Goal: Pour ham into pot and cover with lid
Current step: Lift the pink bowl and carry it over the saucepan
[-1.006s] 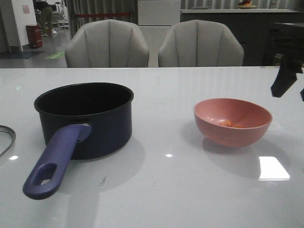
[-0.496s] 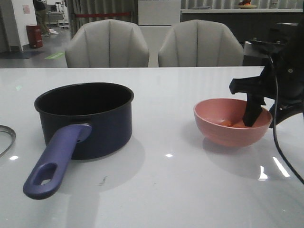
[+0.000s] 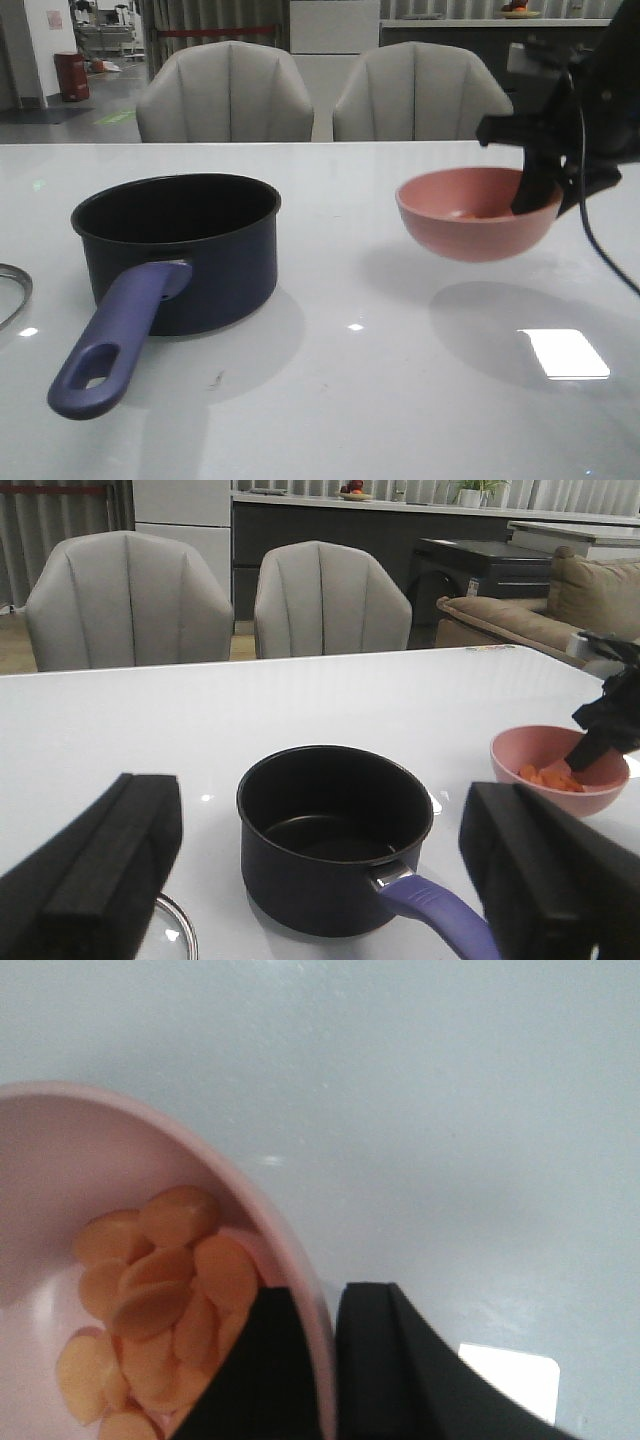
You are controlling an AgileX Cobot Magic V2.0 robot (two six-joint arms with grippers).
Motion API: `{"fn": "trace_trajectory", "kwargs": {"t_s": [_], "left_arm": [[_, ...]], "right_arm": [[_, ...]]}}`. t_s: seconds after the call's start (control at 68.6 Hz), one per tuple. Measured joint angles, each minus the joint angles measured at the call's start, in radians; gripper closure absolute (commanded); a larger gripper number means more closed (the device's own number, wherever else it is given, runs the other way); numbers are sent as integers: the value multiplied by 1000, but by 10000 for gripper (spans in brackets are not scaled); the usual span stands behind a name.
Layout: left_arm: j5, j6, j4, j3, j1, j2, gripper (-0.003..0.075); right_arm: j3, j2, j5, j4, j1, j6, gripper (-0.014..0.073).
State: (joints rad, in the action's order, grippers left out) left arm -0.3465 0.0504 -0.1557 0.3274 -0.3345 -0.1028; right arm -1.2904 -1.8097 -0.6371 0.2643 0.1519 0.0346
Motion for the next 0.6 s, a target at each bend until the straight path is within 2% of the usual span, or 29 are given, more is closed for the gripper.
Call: {"fn": "trace_trajectory", "kwargs": {"t_s": [0.117, 0.233, 0.452, 0.598], "left_arm": [[0, 0, 0, 0, 0, 0, 115], [0, 0, 0, 0, 0, 0, 115], [2, 0, 0, 0, 0, 0, 115], [2, 0, 0, 0, 0, 0, 115]], "right_arm": [[-119, 28, -87, 0, 41, 12, 454], [-218, 35, -132, 0, 130, 19, 454], [-375, -25, -139, 4, 338, 27, 454], [-479, -125, -132, 10, 417, 29, 454]]}}
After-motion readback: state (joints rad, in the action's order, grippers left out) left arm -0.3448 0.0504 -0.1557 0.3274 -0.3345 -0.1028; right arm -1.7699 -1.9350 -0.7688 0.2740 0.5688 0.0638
